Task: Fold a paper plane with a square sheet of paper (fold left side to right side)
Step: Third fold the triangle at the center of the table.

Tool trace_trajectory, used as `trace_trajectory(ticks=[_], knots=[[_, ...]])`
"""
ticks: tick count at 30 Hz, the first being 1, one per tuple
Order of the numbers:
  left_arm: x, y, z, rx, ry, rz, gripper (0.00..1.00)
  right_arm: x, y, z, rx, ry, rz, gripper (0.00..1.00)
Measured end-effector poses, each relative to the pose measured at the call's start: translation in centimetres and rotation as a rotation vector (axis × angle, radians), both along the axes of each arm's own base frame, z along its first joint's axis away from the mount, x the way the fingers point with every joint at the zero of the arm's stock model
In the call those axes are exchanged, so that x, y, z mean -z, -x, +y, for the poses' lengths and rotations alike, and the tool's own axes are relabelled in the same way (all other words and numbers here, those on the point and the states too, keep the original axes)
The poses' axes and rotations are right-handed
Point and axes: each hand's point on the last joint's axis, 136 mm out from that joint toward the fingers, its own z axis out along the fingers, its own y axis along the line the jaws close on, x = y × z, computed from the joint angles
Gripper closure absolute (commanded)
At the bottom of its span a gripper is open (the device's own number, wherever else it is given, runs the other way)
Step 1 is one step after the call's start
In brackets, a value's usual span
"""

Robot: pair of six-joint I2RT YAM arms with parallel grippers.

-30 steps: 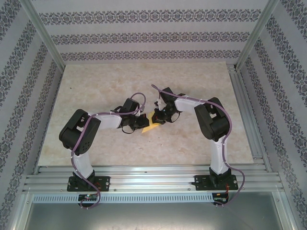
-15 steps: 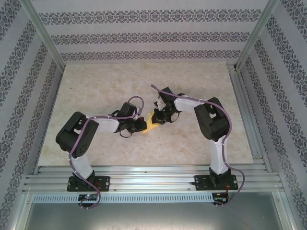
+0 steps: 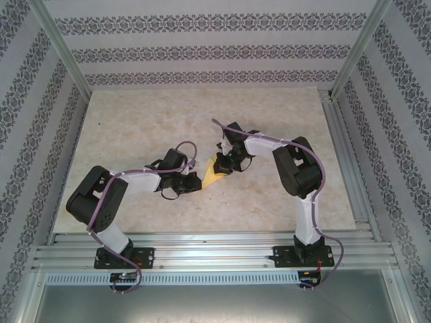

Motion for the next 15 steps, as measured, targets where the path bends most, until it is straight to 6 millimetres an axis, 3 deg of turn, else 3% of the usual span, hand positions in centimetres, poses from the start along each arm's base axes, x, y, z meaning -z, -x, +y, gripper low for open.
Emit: trace_trajectory(ticks=[6, 11, 15], knots=[[-1.9, -0.2, -0.1, -0.001, 0.026, -0.036, 0.91, 0.0, 0.0, 0.0, 0.000, 0.000, 0.001, 1.00], [-4.7, -2.4, -1.9, 0.017, 0.090, -0.095, 0.94, 0.0, 0.0, 0.0, 0.000, 0.000, 0.001, 1.00], [-4.1, -3.4, -2.8, 0.024, 0.108, -0.089, 0.95, 0.0, 0.0, 0.0, 0.000, 0.001, 0.001, 1.00]])
